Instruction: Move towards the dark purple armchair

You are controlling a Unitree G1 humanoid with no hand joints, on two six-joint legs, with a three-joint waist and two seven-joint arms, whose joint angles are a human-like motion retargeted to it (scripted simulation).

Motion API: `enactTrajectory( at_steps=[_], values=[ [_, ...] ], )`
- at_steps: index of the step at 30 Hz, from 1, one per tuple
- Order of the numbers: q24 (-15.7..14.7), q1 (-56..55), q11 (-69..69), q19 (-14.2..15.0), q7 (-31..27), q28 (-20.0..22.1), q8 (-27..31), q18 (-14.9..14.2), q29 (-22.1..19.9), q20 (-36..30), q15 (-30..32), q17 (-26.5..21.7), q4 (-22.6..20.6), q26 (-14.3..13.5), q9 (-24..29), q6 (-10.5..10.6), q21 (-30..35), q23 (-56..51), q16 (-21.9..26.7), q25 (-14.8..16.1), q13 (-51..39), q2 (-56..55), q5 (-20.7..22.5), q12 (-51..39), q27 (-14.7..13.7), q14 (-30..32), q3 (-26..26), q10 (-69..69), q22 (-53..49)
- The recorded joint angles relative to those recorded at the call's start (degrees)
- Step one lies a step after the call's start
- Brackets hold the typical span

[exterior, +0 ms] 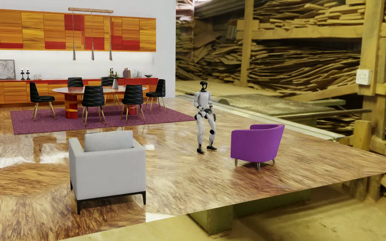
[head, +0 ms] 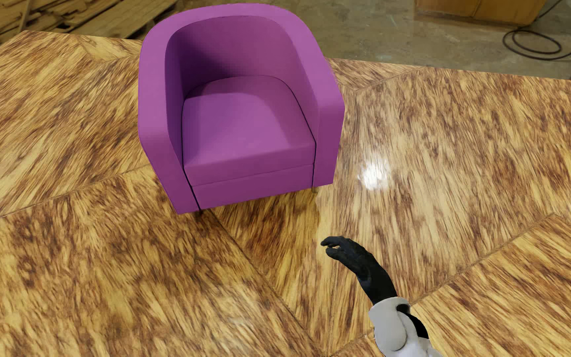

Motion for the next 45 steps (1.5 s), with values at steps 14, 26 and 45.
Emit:
enactTrajectory(
  at_steps=[14, 26, 45],
  values=[
    [-0.42, 7.08, 1.61, 4.44, 2.10, 3.02, 0.74, 3.52, 10.04, -2.75, -4.70, 0.37, -9.58, -4.51, -1.22, -0.93, -13.18, 31.14, -6.05, -0.75, 13.85, 0.77, -6.72, -10.03, 26.86, 3.79, -0.36, -15.90, -6.69],
    [-1.73, 9.09, 4.86, 6.30, 5.65, 0.35, 11.38, 4.16, 5.32, -6.82, -5.23, 1.51, -9.73, -1.56, -0.92, -3.06, -13.51, 19.60, -2.66, -2.23, 10.80, -3.14, -6.97, -12.48, 18.09, -1.51, -0.65, -11.25, -1.49],
    [-2.69, 5.32, 3.42, 4.26, -0.59, 1.97, 4.69, 1.27, 8.80, -7.35, -5.73, -1.48, -7.67, -5.11, 0.36, -2.43, -11.82, 28.25, -2.75, -1.51, 13.78, -2.76, -5.46, -6.83, 23.37, 1.09, 0.48, -11.07, -5.61]
  ],
)
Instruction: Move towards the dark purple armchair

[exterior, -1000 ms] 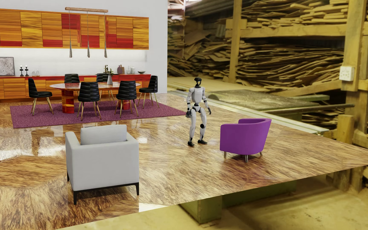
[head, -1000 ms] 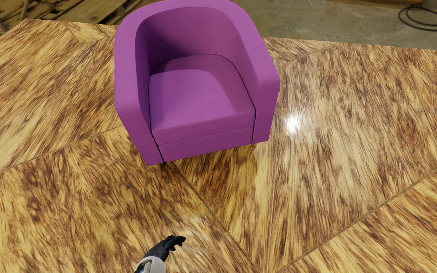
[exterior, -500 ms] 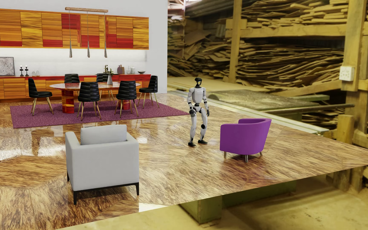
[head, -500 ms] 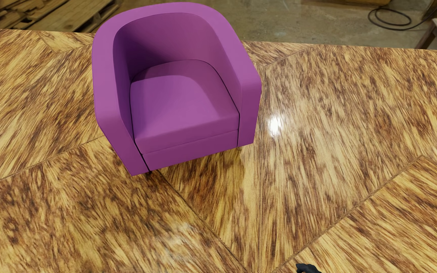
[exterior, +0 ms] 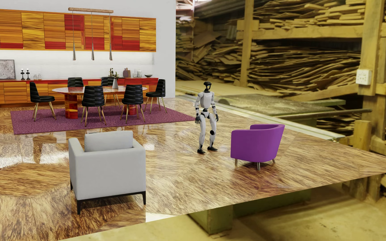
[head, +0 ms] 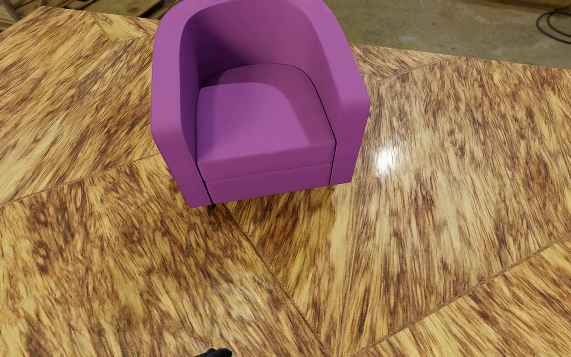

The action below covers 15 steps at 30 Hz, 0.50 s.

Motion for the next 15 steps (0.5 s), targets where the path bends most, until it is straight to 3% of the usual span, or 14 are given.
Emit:
enactTrajectory(
  at_steps=[4, 6, 10, 15],
  values=[
    [-0.48, -0.89, 0.26, 0.45, -1.60, 1.31, -1.58, -0.41, -4.76, 0.37, -0.68, 1.87, 0.22, 1.63, 0.08, 0.21, -2.95, -1.22, -1.65, 0.53, -4.00, 0.17, -0.02, -2.30, 0.58, -0.04, -0.54, 0.83, 1.61],
    [0.16, -0.92, -0.07, 0.74, -2.16, -0.92, -2.26, -0.58, -4.03, -1.06, -0.77, 2.40, 0.24, 1.90, 0.12, 0.23, -1.75, -2.70, -1.65, -0.07, -5.70, 0.48, -0.02, -2.63, -0.62, 0.20, -0.68, 0.60, 2.24],
    [0.25, -0.90, -0.09, -0.51, -2.97, -1.19, -2.85, -0.77, -3.90, -1.23, -0.19, 2.95, 0.30, 1.73, 0.19, 0.21, -0.63, -7.10, -1.94, 0.91, -6.36, 0.68, 0.23, -0.51, -3.56, 0.69, -0.88, 0.34, 1.87],
    [-3.42, -1.37, 0.07, -1.19, -4.18, 2.83, -3.89, -0.85, -3.92, 1.34, 0.09, 2.65, 0.12, 1.47, 0.44, 0.23, -0.29, -9.99, -2.47, 0.35, -4.66, 0.97, 0.08, 1.32, -5.70, 0.78, -0.87, 0.98, 2.32]
  ],
)
